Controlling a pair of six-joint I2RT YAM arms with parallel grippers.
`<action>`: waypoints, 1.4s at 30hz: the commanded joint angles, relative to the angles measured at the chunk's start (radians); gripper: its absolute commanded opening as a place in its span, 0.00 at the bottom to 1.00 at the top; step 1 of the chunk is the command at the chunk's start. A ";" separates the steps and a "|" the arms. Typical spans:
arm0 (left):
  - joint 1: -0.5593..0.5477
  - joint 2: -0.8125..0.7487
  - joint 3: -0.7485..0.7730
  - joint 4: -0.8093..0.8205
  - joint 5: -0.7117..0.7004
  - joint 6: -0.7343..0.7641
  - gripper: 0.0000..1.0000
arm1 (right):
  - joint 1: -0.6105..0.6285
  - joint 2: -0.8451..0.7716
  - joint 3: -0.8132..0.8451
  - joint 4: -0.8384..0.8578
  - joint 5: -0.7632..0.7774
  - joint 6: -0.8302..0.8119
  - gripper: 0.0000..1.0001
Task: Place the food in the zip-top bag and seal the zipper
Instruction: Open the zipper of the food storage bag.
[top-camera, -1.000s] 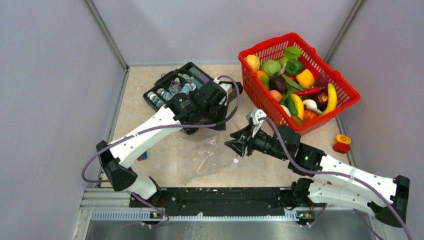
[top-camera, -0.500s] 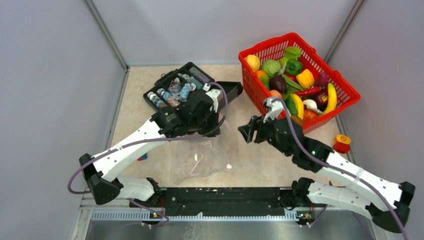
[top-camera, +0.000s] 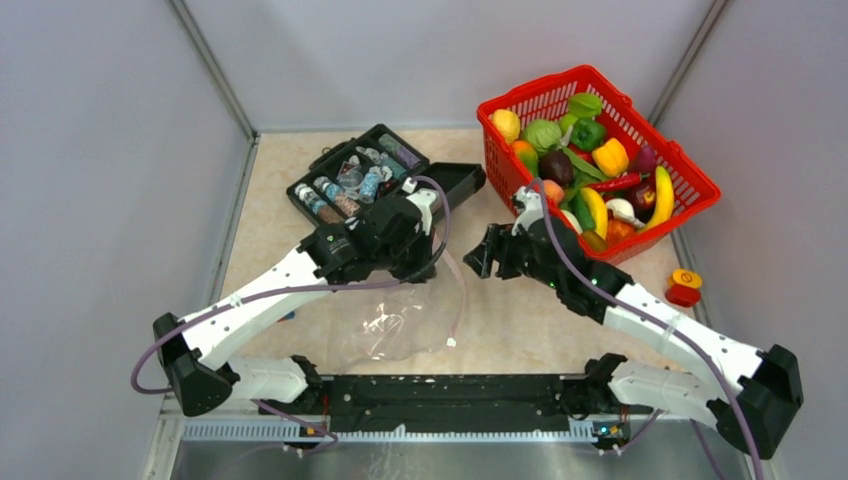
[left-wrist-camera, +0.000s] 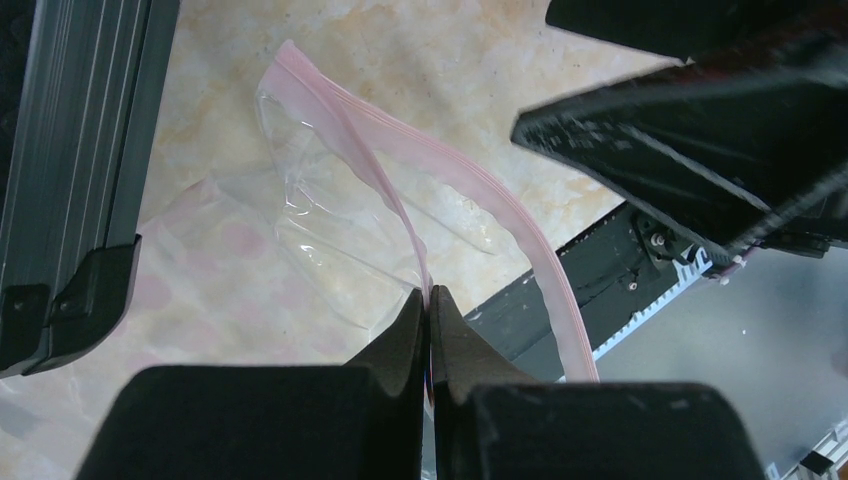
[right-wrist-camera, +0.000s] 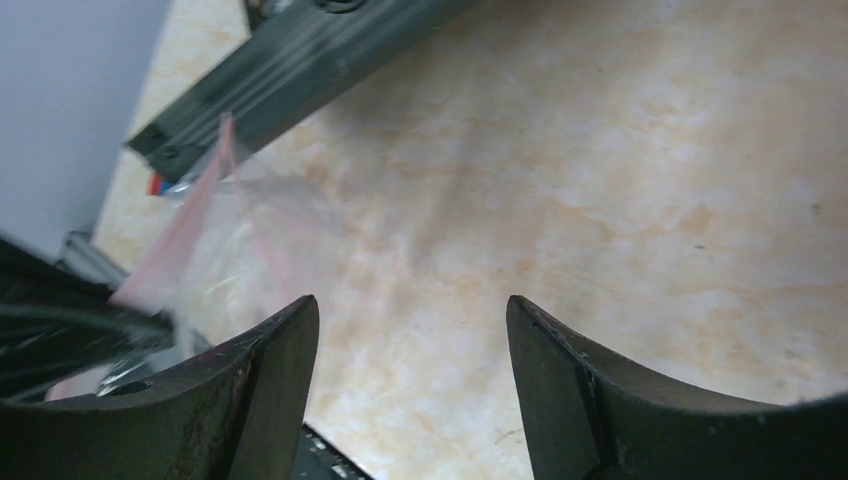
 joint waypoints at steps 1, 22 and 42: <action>-0.003 -0.014 0.004 0.082 -0.005 0.012 0.00 | -0.003 -0.131 -0.104 0.190 -0.158 0.082 0.68; -0.003 0.003 0.033 0.096 -0.031 0.011 0.22 | -0.002 -0.011 -0.102 0.280 -0.222 0.085 0.00; -0.004 0.130 0.166 -0.103 -0.008 0.009 0.00 | -0.001 -0.033 -0.105 0.216 -0.143 0.054 0.00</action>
